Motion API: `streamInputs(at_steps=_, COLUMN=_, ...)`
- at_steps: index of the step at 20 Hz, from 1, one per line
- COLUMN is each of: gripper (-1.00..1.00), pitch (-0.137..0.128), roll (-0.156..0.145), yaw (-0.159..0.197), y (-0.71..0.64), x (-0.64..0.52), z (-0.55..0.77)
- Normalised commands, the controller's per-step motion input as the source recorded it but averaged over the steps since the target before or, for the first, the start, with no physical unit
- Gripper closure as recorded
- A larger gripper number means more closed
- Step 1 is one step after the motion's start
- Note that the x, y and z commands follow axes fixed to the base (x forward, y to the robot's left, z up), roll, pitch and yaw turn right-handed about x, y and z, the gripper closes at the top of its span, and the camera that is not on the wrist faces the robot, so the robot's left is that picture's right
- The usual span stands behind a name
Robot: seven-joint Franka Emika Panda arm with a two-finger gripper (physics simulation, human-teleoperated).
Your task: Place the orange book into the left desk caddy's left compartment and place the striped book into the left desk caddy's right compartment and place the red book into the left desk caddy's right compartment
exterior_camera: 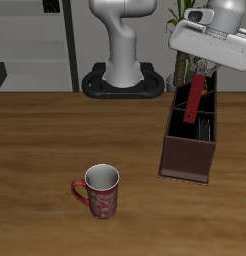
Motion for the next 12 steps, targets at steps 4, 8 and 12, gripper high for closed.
streamInputs(at_steps=4, gripper=1.00, pitch=0.026, roll=-0.007, yaw=-0.017, y=0.05, x=-0.03, z=-0.25)
streamInputs(at_steps=8, gripper=1.00, pitch=0.026, roll=0.011, yaw=-0.033, y=0.02, x=-0.02, z=-0.11)
streamInputs(at_steps=12, gripper=1.00, pitch=-0.015, roll=0.003, yaw=0.005, y=0.00, x=-0.05, z=0.04)
